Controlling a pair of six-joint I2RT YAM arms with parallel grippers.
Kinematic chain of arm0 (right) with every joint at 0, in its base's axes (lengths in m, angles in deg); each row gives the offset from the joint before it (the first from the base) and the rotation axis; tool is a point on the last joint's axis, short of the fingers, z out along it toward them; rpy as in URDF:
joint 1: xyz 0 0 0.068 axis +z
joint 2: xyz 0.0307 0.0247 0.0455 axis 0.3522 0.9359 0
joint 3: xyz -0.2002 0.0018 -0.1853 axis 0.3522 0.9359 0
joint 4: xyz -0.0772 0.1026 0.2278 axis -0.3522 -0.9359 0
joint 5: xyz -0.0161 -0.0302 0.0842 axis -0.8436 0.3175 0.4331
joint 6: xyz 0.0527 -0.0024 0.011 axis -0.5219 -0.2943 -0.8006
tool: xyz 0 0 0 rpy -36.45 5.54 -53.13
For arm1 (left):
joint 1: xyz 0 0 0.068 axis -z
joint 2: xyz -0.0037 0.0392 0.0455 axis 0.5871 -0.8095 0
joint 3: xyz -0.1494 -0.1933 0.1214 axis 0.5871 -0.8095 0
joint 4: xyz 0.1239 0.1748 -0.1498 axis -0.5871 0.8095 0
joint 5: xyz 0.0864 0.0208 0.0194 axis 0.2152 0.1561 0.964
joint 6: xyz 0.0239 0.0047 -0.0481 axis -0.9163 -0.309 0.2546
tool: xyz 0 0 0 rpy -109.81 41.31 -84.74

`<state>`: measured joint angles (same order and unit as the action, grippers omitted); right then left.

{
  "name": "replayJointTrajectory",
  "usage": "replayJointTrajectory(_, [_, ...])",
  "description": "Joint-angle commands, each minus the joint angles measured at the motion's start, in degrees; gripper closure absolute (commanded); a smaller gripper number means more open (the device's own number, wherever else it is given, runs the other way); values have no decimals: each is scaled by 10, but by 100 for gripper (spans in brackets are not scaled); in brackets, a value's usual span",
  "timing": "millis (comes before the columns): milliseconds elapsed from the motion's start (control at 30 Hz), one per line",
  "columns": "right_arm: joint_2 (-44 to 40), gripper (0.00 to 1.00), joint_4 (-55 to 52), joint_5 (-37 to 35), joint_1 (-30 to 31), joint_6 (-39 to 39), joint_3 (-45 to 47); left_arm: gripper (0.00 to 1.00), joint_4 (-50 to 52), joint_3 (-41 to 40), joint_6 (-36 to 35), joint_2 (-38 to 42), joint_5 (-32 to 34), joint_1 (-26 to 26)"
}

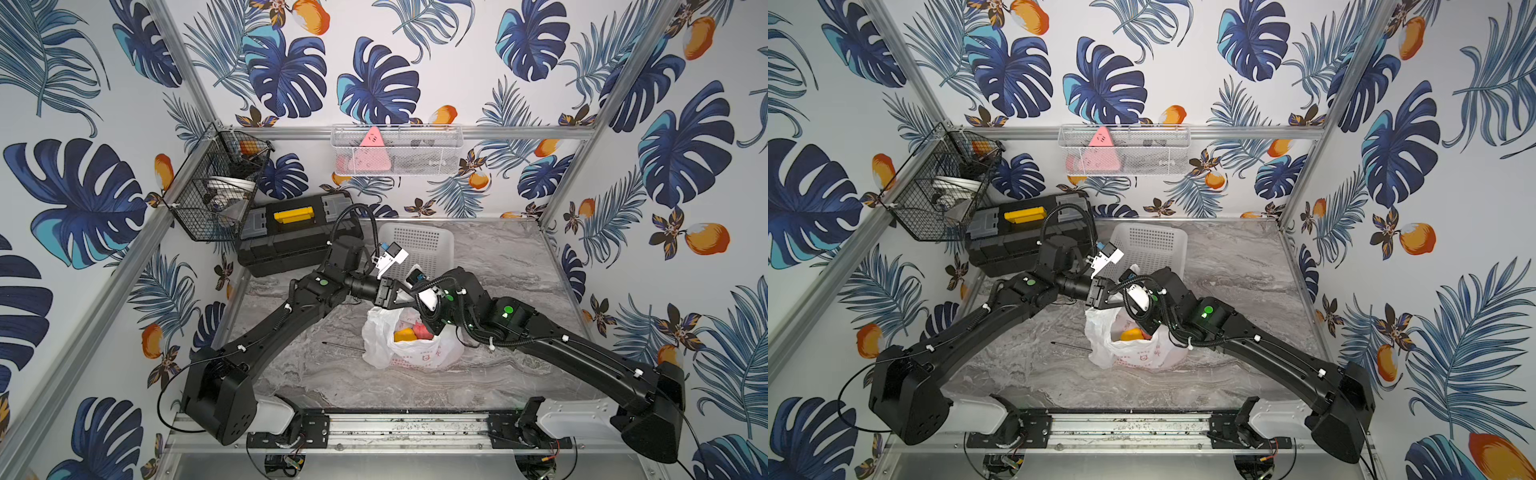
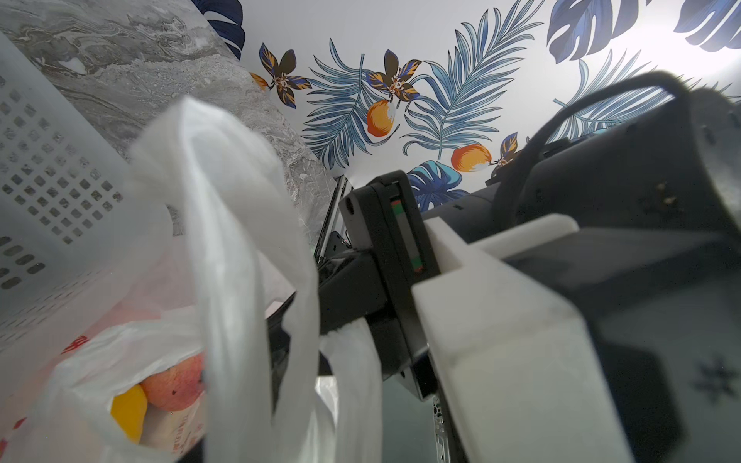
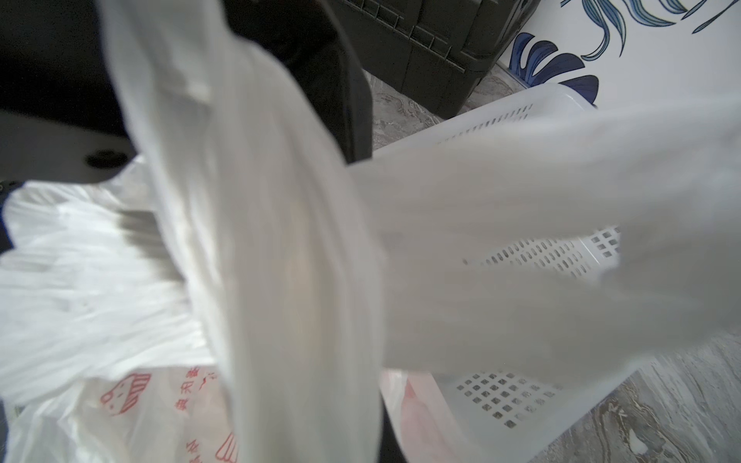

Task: Place the peach into a plastic bag & tie a knot
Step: Cross the plastic bag at the center of the board.

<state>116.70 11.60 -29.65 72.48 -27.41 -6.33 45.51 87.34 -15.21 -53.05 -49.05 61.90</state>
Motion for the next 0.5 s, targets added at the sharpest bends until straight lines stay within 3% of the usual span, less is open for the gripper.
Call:
replayJointTrajectory(0, [-3,100,10,18,2,4,2,44,-3,14,-9,-14,22,1])
replayJointTrajectory(400, [-3,100,10,10,2,2,9,75,41,43,-32,-37,71,-4])
replayJointTrajectory(467, [-5,95,6,10,2,-1,6,80,32,42,-29,-35,69,-5])
